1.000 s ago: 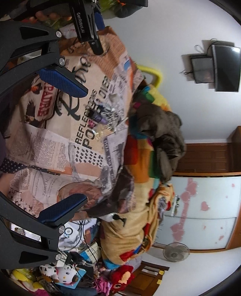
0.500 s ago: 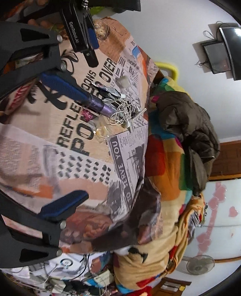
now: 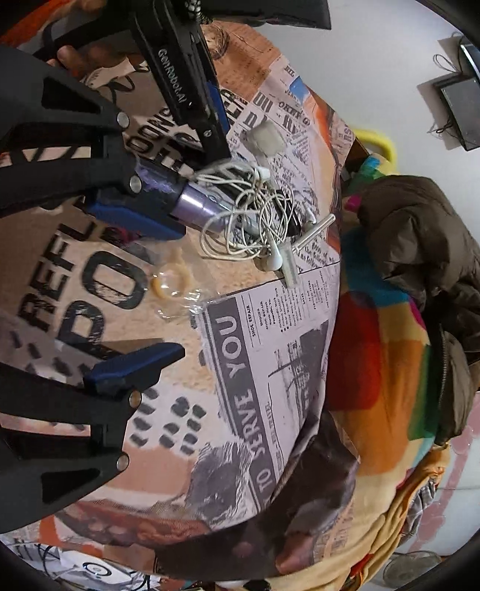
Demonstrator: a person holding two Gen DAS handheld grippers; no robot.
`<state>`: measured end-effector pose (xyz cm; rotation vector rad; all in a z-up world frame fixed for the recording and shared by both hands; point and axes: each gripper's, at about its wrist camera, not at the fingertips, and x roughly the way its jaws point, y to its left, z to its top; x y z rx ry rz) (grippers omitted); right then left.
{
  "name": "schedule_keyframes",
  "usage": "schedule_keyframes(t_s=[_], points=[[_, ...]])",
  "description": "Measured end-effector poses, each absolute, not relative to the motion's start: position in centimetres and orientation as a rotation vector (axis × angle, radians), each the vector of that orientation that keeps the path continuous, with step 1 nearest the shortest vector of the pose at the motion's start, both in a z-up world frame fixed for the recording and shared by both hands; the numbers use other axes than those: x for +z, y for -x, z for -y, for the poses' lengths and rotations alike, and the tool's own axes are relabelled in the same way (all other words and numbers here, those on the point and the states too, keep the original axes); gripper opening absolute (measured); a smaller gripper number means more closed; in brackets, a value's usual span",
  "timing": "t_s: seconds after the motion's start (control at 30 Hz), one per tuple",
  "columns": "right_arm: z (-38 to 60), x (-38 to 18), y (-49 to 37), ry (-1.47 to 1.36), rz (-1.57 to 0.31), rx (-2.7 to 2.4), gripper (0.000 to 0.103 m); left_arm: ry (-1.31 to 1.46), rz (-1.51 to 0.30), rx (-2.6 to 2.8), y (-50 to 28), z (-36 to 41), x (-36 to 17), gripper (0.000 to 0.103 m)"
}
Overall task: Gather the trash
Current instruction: 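Grasp the clear plastic wrapper with the right tool while the left tool grasps the toothpaste tube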
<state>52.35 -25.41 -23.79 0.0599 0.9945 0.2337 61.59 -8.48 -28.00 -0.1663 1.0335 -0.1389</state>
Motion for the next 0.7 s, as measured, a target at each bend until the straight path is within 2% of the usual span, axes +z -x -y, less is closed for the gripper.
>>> schedule_keyframes(t_s=[0.27,0.37,0.47,0.53,0.6,0.7], points=[[25.0,-24.4,-52.4,-0.043,-0.965,0.220,0.052,0.191,-1.010,-0.167,-63.4,8.5,-28.1,0.050],[24.6,-24.5,-52.2,-0.009,-0.945,0.207,0.045,0.212,-1.005,-0.167,-64.1,8.4,-28.2,0.049],[24.6,-24.5,-52.3,-0.012,-0.938,0.207,0.040,0.253,-1.002,-0.173,-64.6,8.1,-28.2,0.040],[24.6,-24.5,-52.3,-0.012,-0.932,0.204,0.034,0.296,-1.010,-0.183,-64.9,7.7,-28.3,0.037],[24.7,-24.5,-52.2,-0.022,-0.931,0.209,0.032,0.318,-1.012,-0.180,-64.8,7.4,-28.3,0.025],[24.9,-24.5,-52.2,-0.029,-0.930,0.211,0.026,0.322,-1.012,-0.189,-64.7,7.2,-28.4,0.025]])
